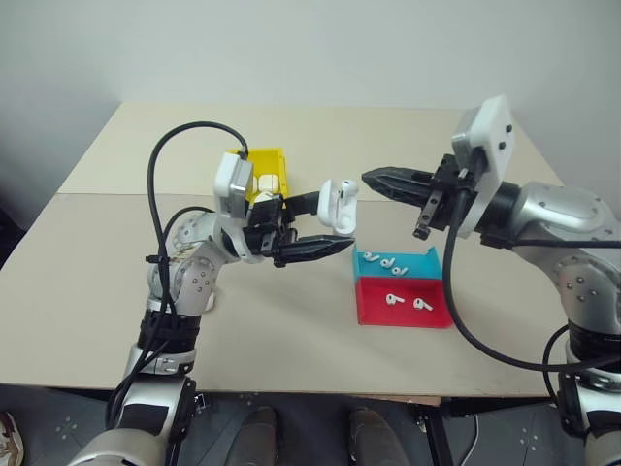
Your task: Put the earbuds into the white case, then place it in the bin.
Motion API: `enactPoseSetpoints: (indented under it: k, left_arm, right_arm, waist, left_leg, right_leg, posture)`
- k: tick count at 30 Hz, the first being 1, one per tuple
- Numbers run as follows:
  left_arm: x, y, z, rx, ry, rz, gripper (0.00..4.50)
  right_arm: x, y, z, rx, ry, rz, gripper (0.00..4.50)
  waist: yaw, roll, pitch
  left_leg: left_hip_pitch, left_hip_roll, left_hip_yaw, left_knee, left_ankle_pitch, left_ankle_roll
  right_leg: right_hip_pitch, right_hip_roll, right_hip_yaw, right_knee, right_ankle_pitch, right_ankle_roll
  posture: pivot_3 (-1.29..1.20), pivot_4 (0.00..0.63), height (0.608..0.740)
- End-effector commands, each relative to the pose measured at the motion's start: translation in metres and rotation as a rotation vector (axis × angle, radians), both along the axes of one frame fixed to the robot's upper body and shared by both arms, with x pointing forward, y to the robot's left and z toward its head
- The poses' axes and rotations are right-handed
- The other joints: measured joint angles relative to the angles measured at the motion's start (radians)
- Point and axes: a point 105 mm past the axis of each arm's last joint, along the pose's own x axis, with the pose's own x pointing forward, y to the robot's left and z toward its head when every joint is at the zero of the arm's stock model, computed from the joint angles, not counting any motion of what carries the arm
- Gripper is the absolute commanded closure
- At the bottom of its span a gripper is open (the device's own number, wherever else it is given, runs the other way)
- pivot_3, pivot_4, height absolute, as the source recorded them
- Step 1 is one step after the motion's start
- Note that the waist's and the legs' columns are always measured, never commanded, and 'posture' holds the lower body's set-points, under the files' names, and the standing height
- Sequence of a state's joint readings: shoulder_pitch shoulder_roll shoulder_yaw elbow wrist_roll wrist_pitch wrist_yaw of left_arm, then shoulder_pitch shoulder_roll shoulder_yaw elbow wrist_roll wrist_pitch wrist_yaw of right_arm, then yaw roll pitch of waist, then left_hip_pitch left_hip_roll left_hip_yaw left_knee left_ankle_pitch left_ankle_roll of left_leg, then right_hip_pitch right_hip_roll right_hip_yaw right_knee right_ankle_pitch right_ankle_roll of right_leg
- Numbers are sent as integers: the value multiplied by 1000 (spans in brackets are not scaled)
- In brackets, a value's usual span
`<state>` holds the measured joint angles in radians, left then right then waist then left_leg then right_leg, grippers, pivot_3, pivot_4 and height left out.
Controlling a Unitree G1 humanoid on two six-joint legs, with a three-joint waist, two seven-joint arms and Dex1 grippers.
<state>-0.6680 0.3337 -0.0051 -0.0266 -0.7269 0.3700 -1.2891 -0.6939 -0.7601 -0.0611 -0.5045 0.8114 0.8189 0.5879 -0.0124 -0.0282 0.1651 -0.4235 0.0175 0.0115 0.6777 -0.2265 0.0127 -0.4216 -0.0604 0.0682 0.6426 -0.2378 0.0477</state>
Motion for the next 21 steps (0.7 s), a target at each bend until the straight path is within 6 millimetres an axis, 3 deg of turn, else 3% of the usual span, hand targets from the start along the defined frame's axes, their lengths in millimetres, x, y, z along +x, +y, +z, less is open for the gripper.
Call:
enactPoseSetpoints:
  k: [1, 21]
  left_arm:
    - [-3, -3, 9, -13, -48, -12, 1710]
    - [-2, -5, 8, -6, -44, -10, 1710]
  right_arm:
    - [-13, -2, 12, -8, -55, 10, 4479]
    - [-31, 0, 11, -26, -69, 23, 4479]
  waist:
    - [-1, 0, 0]
    - [-2, 0, 0]
  left_leg:
    - [0, 0, 0, 0, 0, 0]
    - [1, 0, 0, 0, 0, 0]
  right_leg:
    - [0, 0, 0, 0, 0, 0]
    - [0, 0, 0, 1, 0, 0]
  posture:
    - [0, 150, 740]
    - [0, 150, 740]
